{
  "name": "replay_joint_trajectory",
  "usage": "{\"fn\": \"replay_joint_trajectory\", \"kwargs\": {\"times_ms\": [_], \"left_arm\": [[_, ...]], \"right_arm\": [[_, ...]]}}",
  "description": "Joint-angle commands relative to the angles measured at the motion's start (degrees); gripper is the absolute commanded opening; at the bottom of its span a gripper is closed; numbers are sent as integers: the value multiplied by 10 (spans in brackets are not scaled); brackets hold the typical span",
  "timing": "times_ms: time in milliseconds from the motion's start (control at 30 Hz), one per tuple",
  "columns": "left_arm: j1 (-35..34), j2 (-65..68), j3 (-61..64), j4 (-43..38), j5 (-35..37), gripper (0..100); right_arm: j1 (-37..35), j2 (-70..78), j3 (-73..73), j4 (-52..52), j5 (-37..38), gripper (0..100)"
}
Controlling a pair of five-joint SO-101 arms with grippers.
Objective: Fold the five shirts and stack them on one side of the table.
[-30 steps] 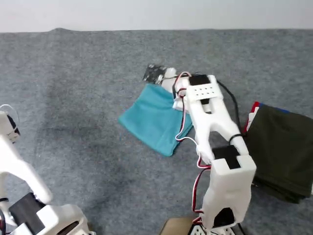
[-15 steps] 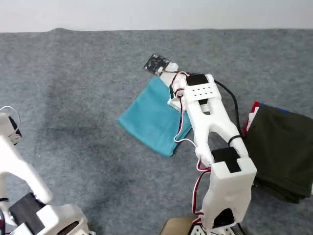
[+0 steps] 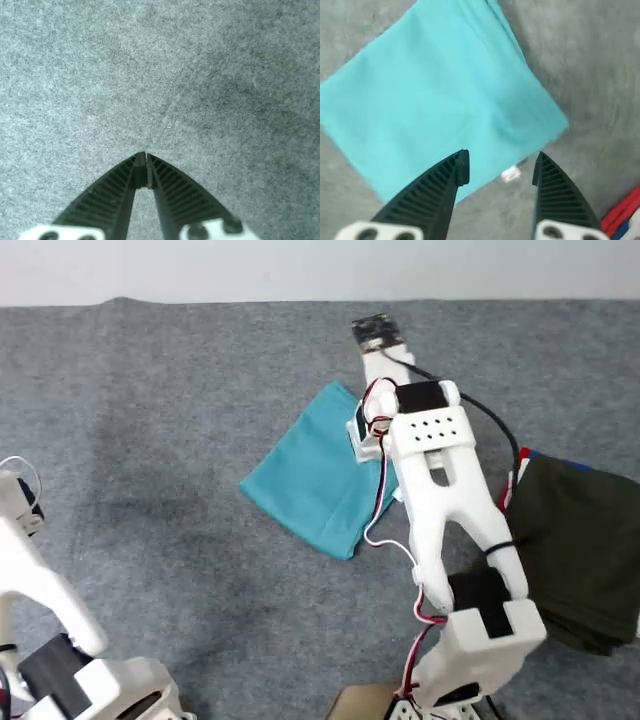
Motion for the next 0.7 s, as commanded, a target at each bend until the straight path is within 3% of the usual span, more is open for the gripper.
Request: {"fn": "replay_joint_trajectory", "kwargs": {"times_ms": [0, 233, 333, 533, 667], "left_arm": [[4, -29, -1, 0, 3, 5], [4, -30, -1, 1, 3, 5], [4, -29, -1, 1, 3, 5], [1, -26, 0, 1, 3, 5], [3, -26, 0, 1, 3, 5]], "right_arm": [[-11, -48, -35, 30, -118, 215], [-31, -31, -34, 51, -293, 216], [-41, 5, -35, 49, -324, 244], [-60, 76, -54, 35, -359, 419], [-74, 119, -88, 2, -356, 423]]}}
